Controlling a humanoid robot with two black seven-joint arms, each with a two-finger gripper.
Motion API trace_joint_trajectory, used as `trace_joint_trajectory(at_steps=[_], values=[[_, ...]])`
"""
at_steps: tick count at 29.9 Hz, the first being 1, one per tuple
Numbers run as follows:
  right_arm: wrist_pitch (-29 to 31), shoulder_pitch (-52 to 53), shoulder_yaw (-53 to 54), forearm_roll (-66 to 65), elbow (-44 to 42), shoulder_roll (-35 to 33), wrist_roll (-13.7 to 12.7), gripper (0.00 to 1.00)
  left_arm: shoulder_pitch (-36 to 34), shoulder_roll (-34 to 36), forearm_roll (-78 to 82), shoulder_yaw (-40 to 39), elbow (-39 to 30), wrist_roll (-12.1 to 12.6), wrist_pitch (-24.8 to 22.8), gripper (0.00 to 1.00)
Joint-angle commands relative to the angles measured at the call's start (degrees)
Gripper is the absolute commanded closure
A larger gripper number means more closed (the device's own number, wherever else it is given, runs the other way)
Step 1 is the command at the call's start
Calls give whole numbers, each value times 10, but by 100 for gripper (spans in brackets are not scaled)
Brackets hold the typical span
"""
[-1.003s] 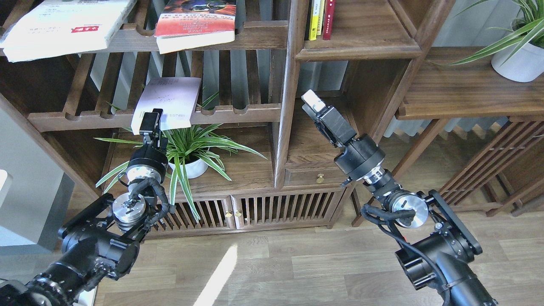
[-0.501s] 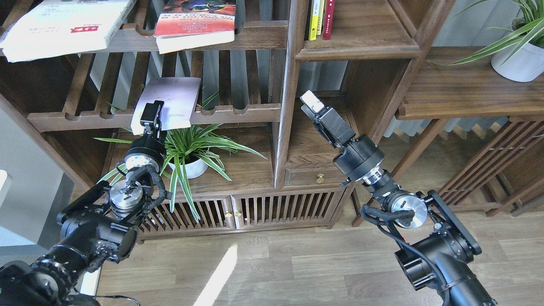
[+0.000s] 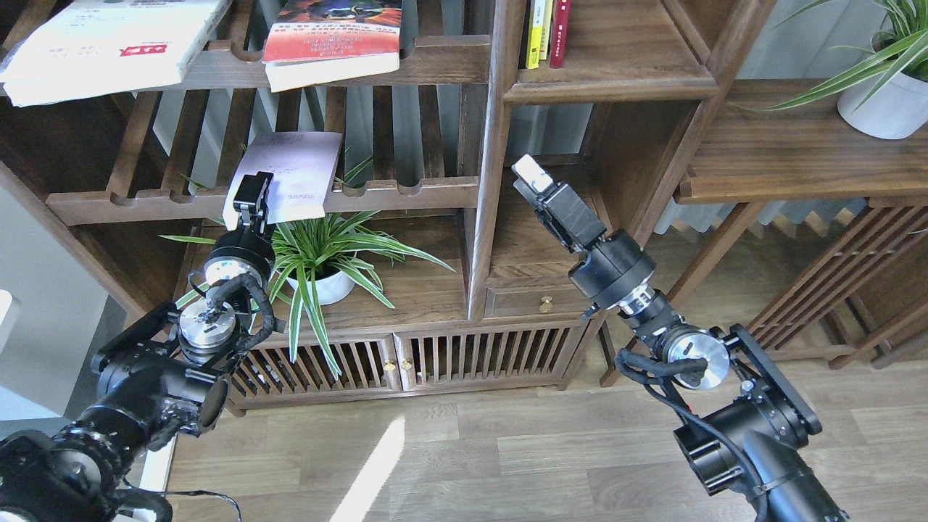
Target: Organize books on shelf
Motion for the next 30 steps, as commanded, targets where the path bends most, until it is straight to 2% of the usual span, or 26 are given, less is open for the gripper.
trace_joint_trajectory(at_steps=[1,6,16,21,27,30], values=[[0,0,0,0,0,0,0,1,0,0,0,0,0,-1,0,18],[0,0,0,0,0,1,0,1,-1,0,0,1,0,0,-1,22],[0,0,2,0,0,0,1,1,-25,0,1,10,50,0,1,19],[0,0,3,0,0,0,0,1,-27,0,0,10,50,1,0,20],[0,-1,2,0,-2,0,0,1,-27,0,0,7,49,-2,-9,31],[0,-1,1,0,-2,0,0,1,-20,0,-1,7,47,-3,-40,46]])
